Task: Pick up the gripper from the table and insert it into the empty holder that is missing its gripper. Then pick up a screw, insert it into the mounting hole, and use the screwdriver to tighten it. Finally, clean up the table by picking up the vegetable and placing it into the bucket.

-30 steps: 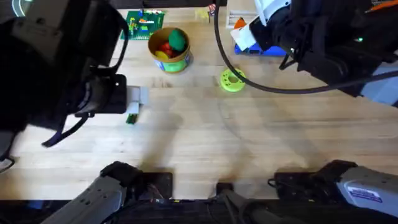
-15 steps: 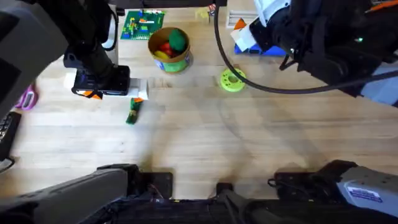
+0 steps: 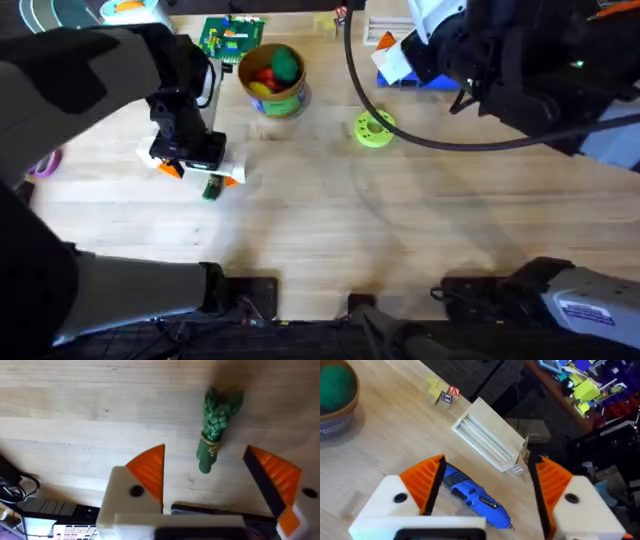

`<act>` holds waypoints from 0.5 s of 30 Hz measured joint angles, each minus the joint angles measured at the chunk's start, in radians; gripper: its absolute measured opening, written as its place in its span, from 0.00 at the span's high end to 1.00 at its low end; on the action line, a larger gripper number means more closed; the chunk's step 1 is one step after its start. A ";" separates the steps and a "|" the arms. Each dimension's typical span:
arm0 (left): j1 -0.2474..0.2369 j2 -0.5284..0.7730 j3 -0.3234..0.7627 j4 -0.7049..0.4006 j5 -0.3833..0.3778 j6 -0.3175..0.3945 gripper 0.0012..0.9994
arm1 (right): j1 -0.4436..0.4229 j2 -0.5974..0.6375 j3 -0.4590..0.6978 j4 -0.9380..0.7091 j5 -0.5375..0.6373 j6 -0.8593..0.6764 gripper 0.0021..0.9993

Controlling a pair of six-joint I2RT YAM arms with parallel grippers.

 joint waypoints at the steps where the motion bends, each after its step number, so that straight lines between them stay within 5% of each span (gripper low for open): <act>1: 0.000 0.000 -0.014 0.016 -0.003 0.001 0.01 | 0.000 0.000 0.000 -0.005 0.000 0.000 0.01; 15: 0.000 0.057 -0.060 0.106 0.042 0.015 0.06 | 0.000 0.000 0.000 -0.033 0.000 0.000 0.01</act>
